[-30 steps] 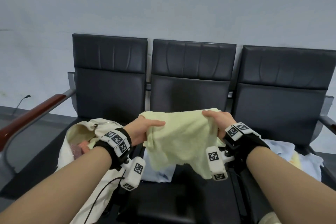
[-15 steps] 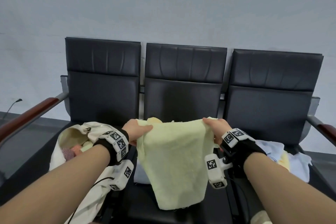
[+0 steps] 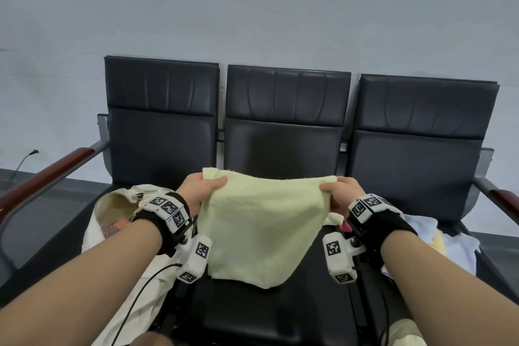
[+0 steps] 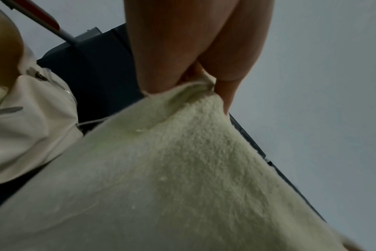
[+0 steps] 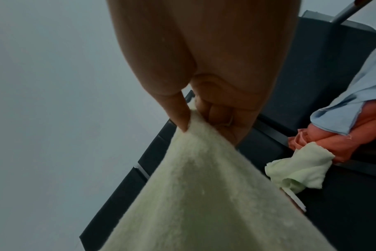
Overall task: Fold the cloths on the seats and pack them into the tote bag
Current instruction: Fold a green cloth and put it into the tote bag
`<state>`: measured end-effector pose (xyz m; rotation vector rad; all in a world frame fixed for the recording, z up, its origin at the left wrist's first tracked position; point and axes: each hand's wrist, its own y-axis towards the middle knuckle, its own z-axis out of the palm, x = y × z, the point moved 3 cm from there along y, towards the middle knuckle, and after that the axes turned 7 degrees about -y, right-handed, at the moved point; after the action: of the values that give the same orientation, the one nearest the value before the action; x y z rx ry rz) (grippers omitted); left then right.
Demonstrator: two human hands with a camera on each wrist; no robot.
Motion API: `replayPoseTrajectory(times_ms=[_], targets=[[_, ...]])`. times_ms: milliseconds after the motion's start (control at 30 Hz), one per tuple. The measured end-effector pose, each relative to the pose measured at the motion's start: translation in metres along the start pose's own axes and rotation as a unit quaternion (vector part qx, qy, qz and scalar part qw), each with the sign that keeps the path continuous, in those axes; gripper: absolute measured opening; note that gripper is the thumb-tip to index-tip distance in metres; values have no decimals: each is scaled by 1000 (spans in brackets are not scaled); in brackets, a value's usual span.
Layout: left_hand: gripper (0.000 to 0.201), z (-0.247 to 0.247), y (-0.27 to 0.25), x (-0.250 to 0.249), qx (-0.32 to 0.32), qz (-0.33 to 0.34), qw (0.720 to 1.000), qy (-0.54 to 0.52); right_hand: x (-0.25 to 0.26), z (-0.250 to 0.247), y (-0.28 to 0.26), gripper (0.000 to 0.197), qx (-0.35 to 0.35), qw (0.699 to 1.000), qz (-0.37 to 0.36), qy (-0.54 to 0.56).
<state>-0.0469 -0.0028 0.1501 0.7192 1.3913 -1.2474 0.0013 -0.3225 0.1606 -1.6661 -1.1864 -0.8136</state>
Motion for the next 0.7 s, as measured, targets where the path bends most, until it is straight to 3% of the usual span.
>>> replayPoseTrajectory(times_ms=[100,200,400,533,633,700], targets=[[31,-7,7,1,-77,37,993,76,0,-3,-2,15,-12,1000,-15,-12],[28,-18,12,3,-137,54,983,113,2,-9,-2,21,-66,997,-32,-2],[50,-29,20,4,-194,9,977,85,2,-18,0,30,-125,992,-34,5],[45,-34,16,3,-154,-4,988,24,0,-26,1,35,-136,990,-17,15],[33,-30,7,6,-12,14,999,-26,2,-26,-3,46,-100,993,3,69],[40,-25,4,9,67,22,997,-28,3,-25,-8,37,-56,987,20,152]])
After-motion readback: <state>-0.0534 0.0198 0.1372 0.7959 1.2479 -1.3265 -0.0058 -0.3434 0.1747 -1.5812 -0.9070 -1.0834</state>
